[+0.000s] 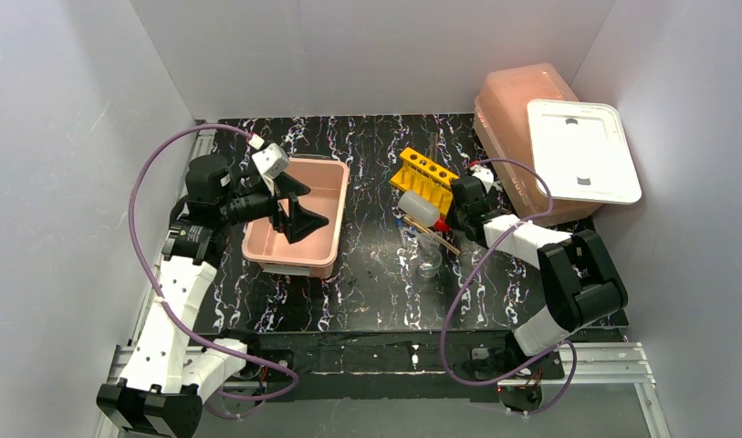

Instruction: Organize the chemistry lab equipment

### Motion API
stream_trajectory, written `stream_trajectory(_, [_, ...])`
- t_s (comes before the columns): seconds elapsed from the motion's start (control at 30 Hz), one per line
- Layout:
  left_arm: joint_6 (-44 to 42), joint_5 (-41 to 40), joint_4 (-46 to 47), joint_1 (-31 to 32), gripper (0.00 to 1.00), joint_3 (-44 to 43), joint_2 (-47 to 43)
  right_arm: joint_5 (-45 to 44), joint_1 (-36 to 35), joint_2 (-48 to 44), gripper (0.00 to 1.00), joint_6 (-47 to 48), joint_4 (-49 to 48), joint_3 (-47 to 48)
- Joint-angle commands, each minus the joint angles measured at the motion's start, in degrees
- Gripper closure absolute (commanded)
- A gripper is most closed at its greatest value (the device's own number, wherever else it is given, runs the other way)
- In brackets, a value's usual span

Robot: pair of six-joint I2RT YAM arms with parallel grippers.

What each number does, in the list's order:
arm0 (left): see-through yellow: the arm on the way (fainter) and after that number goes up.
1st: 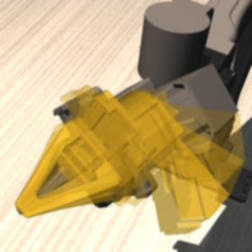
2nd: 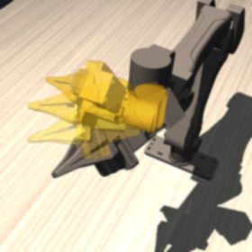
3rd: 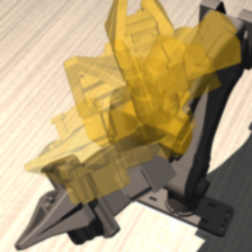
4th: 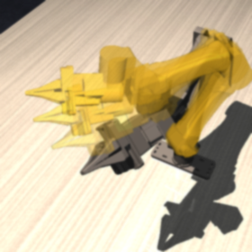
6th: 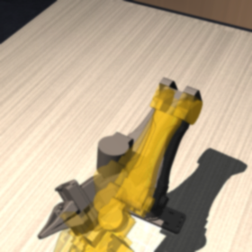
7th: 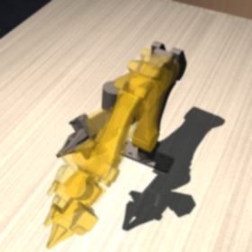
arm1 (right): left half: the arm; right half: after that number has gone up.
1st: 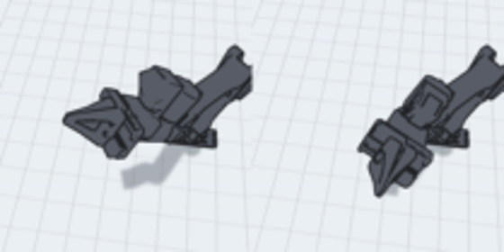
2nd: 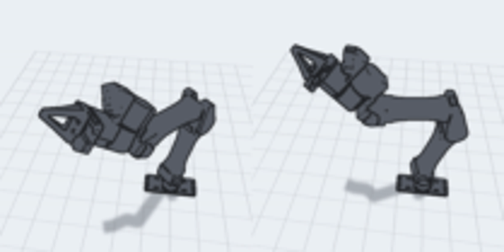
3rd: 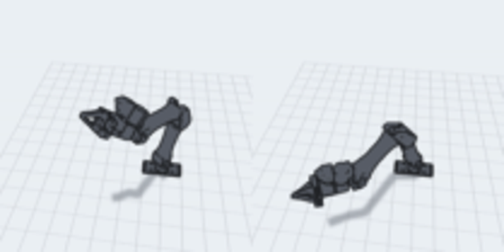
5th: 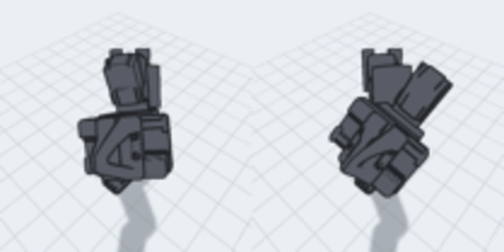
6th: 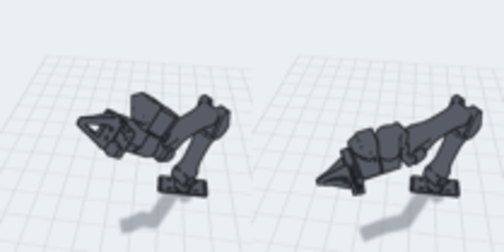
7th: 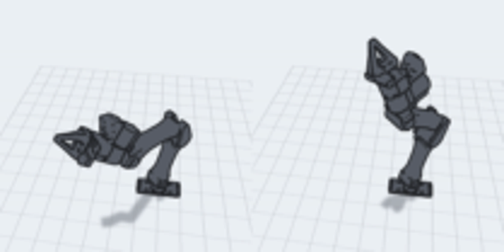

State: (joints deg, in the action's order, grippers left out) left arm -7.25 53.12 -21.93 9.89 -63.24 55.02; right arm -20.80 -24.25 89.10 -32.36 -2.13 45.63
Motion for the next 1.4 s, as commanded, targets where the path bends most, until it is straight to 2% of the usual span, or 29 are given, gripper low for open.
stream_trajectory(0.0, [-1.0, 0.23, -1.53, 0.18, 0.02, -2.23, -1.08, 0.52, -1.16, -1.81, 0.92, -0.45, -2.58, -0.69])
stream_trajectory(0.13, [-0.99, 0.17, -1.63, 0.22, 0.02, -2.43, -1.52, 1.84, -1.99, -4.2, 0.99, 0.17, -3.26, -1.82])
stream_trajectory(0.4, [-1.08, -0.45, -1.8, 0.2, 0.02, -2.03, -2.58, 2.33, -5.37, -9.48, 0.99, 2.04, -3.49, -0.5])
stream_trajectory(0.8, [0.94, -4.28, -1.62, 0.21, 0.02, -2.77, -3.33, 7.12, -11.18, -16.3, 0.99, 5.25, 1.61, 10.5])
stream_trajectory(1.0, [1.91, -10.64, -2.22, 0.19, 0.02, -3.58, -3.73, 9.68, -16.43, -9.92, 0.99, 6.41, 9.3, 24.02])
stream_trajectory(1.23, [-0.65, -17.82, -6.88, -0.01, 0.01, -5.46, -4.69, 11.14, -21.08, 8.1, 0.99, 10.45, 20.61, 48.46])
stream_trajectory(1.37, [-2.67, -18.8, -8.61, -0.23, 0.01, -5.21, -5.98, 9.81, -22.85, 17.95, 0.99, 12.28, 25.53, 59.48])
